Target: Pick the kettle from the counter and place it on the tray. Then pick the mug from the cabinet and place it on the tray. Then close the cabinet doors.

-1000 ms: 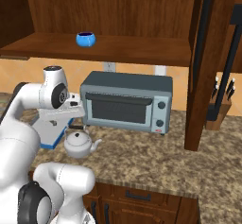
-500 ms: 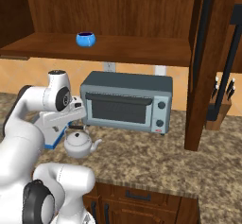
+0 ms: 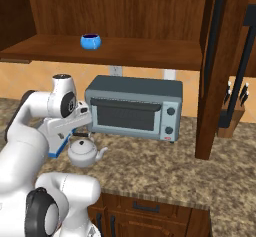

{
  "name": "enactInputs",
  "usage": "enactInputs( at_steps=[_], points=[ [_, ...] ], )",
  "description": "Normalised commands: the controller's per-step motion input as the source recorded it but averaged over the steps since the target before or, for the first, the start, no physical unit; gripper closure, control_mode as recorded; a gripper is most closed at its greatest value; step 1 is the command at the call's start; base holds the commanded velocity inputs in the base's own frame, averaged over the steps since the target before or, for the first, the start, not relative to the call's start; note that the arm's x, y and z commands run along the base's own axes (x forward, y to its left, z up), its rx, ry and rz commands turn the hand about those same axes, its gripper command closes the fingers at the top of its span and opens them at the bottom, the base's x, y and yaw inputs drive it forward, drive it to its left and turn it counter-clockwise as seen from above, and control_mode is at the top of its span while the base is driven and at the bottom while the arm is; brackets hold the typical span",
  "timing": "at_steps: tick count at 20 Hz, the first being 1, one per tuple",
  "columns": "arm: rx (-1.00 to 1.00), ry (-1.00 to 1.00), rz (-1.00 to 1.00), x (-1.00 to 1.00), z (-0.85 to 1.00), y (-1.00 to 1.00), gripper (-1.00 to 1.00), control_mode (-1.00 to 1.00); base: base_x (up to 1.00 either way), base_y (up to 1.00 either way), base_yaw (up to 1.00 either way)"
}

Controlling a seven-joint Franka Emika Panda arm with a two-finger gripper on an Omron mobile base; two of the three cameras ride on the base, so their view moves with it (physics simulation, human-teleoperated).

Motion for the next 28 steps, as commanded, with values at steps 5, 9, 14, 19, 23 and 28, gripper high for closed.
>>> enactInputs(
  at_steps=[5,9,14,19,23,28],
  points=[
    [0.0,0.0,0.03,0.35,0.0,-0.18,-1.0,-1.0,0.0,0.0,0.0],
    [0.0,0.02,0.04,0.14,-0.2,-0.05,-1.0,-1.0,0.0,0.0,0.0],
    [0.0,0.05,0.05,0.02,-0.3,0.0,-1.0,-1.0,0.0,0.0,0.0],
    [0.0,0.02,0.03,0.0,-0.13,0.0,-1.0,-1.0,0.0,0.0,0.0],
    [-0.01,0.0,0.0,0.0,0.0,0.02,1.0,-1.0,0.0,0.0,0.0],
    [0.0,0.0,0.0,-0.06,0.17,0.15,1.0,-1.0,0.0,0.0,0.0]
  ],
)
